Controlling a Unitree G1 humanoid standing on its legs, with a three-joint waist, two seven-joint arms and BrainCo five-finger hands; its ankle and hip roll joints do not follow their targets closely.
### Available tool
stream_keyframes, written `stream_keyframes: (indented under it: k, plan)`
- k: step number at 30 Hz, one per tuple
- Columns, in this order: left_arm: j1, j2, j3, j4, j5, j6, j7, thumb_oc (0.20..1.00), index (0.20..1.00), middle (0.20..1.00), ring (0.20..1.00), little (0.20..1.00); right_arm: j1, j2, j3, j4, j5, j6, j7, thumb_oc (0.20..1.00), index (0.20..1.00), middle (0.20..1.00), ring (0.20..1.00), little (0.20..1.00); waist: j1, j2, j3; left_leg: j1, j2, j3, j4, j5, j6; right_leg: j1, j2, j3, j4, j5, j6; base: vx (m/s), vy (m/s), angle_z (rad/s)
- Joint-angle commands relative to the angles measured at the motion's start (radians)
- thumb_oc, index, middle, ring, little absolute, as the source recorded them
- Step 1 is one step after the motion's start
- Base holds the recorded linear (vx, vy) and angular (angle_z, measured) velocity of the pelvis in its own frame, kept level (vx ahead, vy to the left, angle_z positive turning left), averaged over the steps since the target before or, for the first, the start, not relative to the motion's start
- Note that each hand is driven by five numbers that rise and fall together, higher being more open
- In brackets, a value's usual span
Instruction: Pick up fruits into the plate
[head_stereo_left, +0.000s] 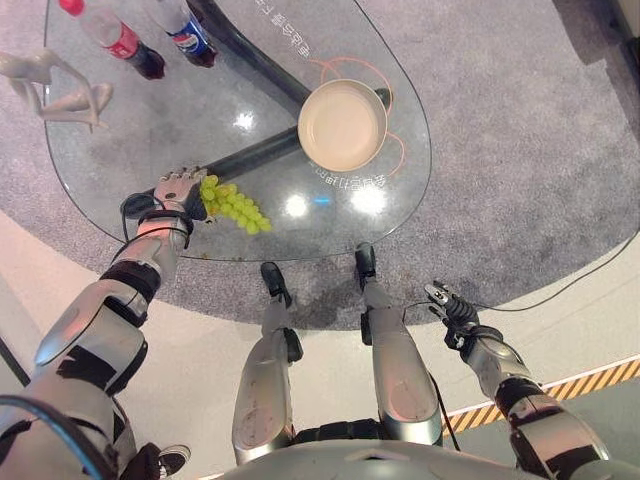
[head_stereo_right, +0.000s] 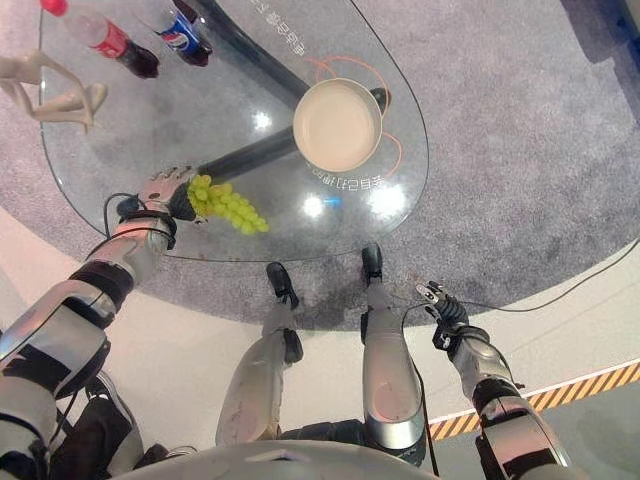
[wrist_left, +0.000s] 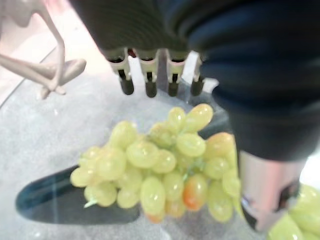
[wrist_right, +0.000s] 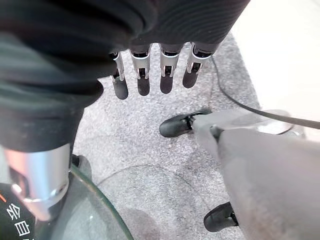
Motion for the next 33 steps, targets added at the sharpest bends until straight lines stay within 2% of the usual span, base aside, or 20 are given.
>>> stream_keyframes:
  k: [1, 7, 13, 14, 15, 17, 18, 19, 20, 21, 33]
  plan:
    - [-0.061, 0.067, 0.019, 0.077, 0.034, 0.048, 0.056, 1.000, 1.000, 1.000, 1.000, 1.000, 0.028, -0.012, 0.000, -0.051, 0.046, -0.021, -0.004, 1.000, 1.000, 1.000, 1.000, 1.000, -0.002, -0.068, -0.010, -0.026, -0.031, 0.004, 0.078, -0.066, -0.013, -0.095, 0.045, 0.057, 0.099, 0.024, -0.003, -0.03, -0.039, -0.02]
    - [-0.090, 0.060, 0.031, 0.148, 0.088, 0.088, 0.144, 1.000, 1.000, 1.000, 1.000, 1.000, 0.024, -0.006, 0.011, -0.080, 0.087, -0.003, -0.016, 1.000, 1.000, 1.000, 1.000, 1.000, -0.013, -0.086, -0.010, -0.069, -0.023, 0.007, 0.085, -0.059, -0.018, -0.143, 0.059, 0.064, 0.111, 0.027, -0.009, -0.01, -0.015, -0.01]
    - [-0.116, 0.057, 0.033, 0.197, 0.158, 0.109, 0.154, 1.000, 1.000, 1.000, 1.000, 1.000, 0.013, -0.002, 0.016, -0.084, 0.109, -0.006, -0.006, 1.000, 1.000, 1.000, 1.000, 1.000, -0.017, -0.099, -0.010, -0.094, -0.021, 0.007, 0.089, -0.056, -0.023, -0.169, 0.068, 0.068, 0.116, 0.029, -0.011, -0.01, -0.002, 0.00]
    - [-0.118, 0.056, 0.029, 0.201, 0.175, 0.112, 0.147, 0.944, 0.944, 0.944, 0.944, 0.944, 0.010, 0.000, 0.017, -0.088, 0.111, -0.004, -0.009, 1.000, 1.000, 1.000, 1.000, 1.000, -0.017, -0.101, -0.010, -0.098, -0.020, 0.008, 0.090, -0.056, -0.024, -0.173, 0.068, 0.067, 0.117, 0.030, -0.011, 0.00, 0.000, 0.00]
    - [-0.119, 0.055, 0.025, 0.205, 0.187, 0.120, 0.148, 0.922, 0.922, 0.922, 0.922, 0.922, 0.007, 0.001, 0.018, -0.091, 0.116, -0.003, -0.012, 1.000, 1.000, 1.000, 1.000, 1.000, -0.017, -0.103, -0.010, -0.102, -0.018, 0.009, 0.090, -0.055, -0.025, -0.178, 0.069, 0.066, 0.118, 0.030, -0.010, 0.00, 0.000, 0.00]
    - [-0.123, 0.049, 0.012, 0.211, 0.206, 0.143, 0.147, 1.000, 1.000, 1.000, 1.000, 1.000, 0.000, 0.005, 0.021, -0.097, 0.127, -0.003, -0.017, 1.000, 1.000, 1.000, 1.000, 1.000, -0.018, -0.107, -0.010, -0.115, -0.016, 0.008, 0.095, -0.053, -0.026, -0.188, 0.070, 0.066, 0.123, 0.031, -0.011, -0.02, -0.013, -0.05]
    - [-0.125, 0.046, 0.009, 0.213, 0.208, 0.156, 0.148, 1.000, 1.000, 1.000, 1.000, 1.000, -0.001, 0.007, 0.021, -0.101, 0.133, -0.005, -0.019, 1.000, 1.000, 1.000, 1.000, 1.000, -0.019, -0.108, -0.010, -0.121, -0.016, 0.008, 0.095, -0.053, -0.027, -0.194, 0.071, 0.066, 0.124, 0.031, -0.011, -0.02, -0.004, -0.07]
    - [-0.129, 0.045, 0.006, 0.216, 0.209, 0.163, 0.150, 0.699, 0.699, 0.699, 0.699, 0.699, -0.004, 0.007, 0.021, -0.103, 0.136, -0.005, -0.020, 1.000, 1.000, 1.000, 1.000, 1.000, -0.020, -0.109, -0.010, -0.127, -0.015, 0.009, 0.096, -0.052, -0.027, -0.199, 0.071, 0.066, 0.124, 0.032, -0.010, -0.02, 0.001, -0.07]
    - [-0.131, 0.044, 0.005, 0.217, 0.208, 0.165, 0.151, 0.592, 0.592, 0.592, 0.592, 0.592, -0.006, 0.007, 0.021, -0.105, 0.138, -0.005, -0.021, 1.000, 1.000, 1.000, 1.000, 1.000, -0.021, -0.109, -0.010, -0.130, -0.015, 0.009, 0.096, -0.052, -0.027, -0.202, 0.071, 0.066, 0.124, 0.033, -0.010, -0.03, 0.001, -0.03]
    - [-0.141, 0.042, 0.000, 0.211, 0.212, 0.182, 0.147, 0.200, 0.200, 0.200, 0.200, 0.200, -0.010, 0.008, 0.022, -0.113, 0.142, -0.003, -0.027, 1.000, 1.000, 1.000, 1.000, 1.000, -0.022, -0.111, -0.010, -0.139, -0.014, 0.011, 0.096, -0.050, -0.028, -0.211, 0.071, 0.066, 0.123, 0.035, -0.010, 0.00, 0.000, 0.00]
    - [-0.171, 0.040, -0.019, 0.152, 0.224, 0.203, 0.099, 0.200, 0.200, 0.200, 0.200, 0.200, -0.005, 0.021, 0.022, -0.142, 0.152, -0.012, -0.031, 1.000, 1.000, 1.000, 1.000, 1.000, -0.022, -0.116, -0.010, -0.156, -0.016, 0.009, 0.086, -0.051, -0.028, -0.224, 0.071, 0.063, 0.107, 0.046, -0.006, 0.00, 0.000, 0.00]
